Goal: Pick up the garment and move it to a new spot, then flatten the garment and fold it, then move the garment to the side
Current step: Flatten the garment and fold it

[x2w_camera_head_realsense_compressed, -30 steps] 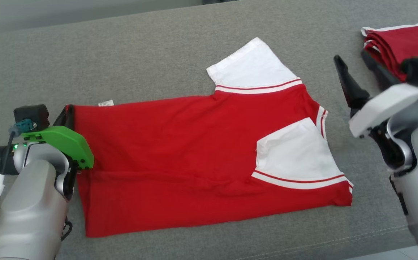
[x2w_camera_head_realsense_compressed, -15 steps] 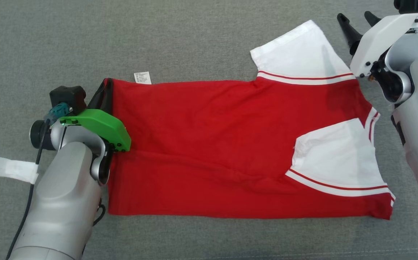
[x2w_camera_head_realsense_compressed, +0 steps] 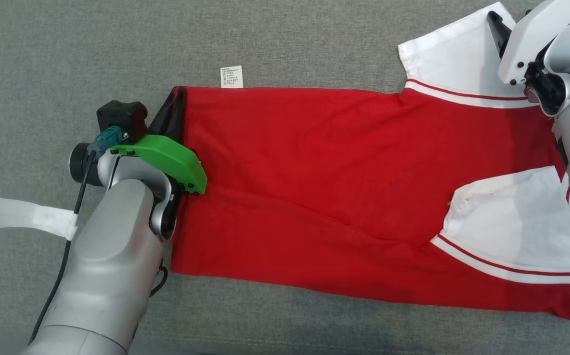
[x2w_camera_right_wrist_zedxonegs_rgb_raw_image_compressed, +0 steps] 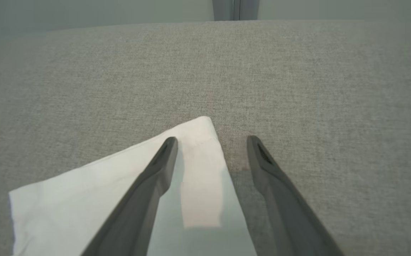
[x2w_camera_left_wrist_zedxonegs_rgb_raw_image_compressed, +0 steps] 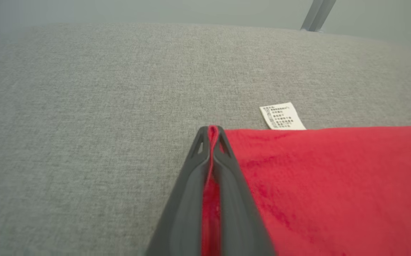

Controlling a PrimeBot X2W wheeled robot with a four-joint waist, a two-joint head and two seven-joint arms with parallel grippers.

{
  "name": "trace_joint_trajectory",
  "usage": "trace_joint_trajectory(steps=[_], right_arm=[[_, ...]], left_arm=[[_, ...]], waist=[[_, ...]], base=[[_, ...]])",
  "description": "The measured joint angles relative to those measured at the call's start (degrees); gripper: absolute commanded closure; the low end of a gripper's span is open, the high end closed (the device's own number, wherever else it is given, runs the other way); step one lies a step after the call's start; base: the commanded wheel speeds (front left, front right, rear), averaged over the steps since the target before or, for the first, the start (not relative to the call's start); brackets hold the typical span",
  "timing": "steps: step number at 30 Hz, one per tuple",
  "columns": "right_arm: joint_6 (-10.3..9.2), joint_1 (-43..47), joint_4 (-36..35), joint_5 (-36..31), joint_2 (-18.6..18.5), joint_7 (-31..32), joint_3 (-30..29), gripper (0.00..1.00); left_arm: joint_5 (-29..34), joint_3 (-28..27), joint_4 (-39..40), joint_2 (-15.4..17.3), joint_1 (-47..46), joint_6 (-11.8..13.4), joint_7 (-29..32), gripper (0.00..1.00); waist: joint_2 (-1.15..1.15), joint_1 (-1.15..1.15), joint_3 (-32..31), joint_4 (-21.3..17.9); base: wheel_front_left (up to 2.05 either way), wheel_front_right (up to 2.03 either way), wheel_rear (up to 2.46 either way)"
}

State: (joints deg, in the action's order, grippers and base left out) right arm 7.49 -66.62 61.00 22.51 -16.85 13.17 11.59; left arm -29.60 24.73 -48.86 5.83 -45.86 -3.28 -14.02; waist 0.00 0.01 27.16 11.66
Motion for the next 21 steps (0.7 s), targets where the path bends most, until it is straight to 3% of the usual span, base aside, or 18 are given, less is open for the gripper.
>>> trace_joint_trajectory(steps=[7, 8, 9, 11, 12, 21], right_arm=[[0.0, -3.0, 4.1, -0.5, 0.2, -0.1, 1.8, 0.0], [0.0, -3.3, 4.5, -0.5, 0.2, -0.2, 2.1, 0.15], [0.0, -3.4, 4.9, -0.5, 0.3, -0.2, 2.3, 0.54], [0.0, -3.8, 5.5, -0.5, 0.4, -0.2, 3.3, 0.8], [0.0, -4.0, 5.7, -0.5, 0.5, -0.2, 3.7, 1.0], [0.05, -4.2, 7.2, 0.7, 1.1, -3.2, 5.6, 1.0]], left_arm=[[0.0, 0.7, -0.5, -0.6, -0.4, -0.1, -0.2, 1.0], [0.0, 0.8, -0.6, -0.6, -0.5, -0.1, -0.2, 1.0], [0.0, 0.8, -0.7, -0.6, -0.6, -0.1, -0.2, 1.0], [0.0, 0.9, -1.0, -0.7, -0.6, -0.1, -0.2, 1.0], [0.0, 0.9, -1.1, -0.7, -0.6, -0.1, -0.2, 1.0], [-0.7, 0.8, -2.6, 0.0, -0.8, -0.1, -0.4, 1.0]], waist=[[0.0, 0.0, 1.2, 1.0], [0.0, 0.0, 1.2, 1.0], [0.0, 0.0, 1.2, 1.0], [0.0, -0.01, 1.2, 1.0], [0.0, -0.01, 1.2, 0.9], [0.0, 0.0, 0.5, -0.2]], base=[[0.0, 0.0, 0.0], [0.0, 0.0, 0.0], [0.0, 0.0, 0.0], [0.0, 0.0, 0.0], [0.0, 0.0, 0.0], [0.0, 0.0, 0.0]])
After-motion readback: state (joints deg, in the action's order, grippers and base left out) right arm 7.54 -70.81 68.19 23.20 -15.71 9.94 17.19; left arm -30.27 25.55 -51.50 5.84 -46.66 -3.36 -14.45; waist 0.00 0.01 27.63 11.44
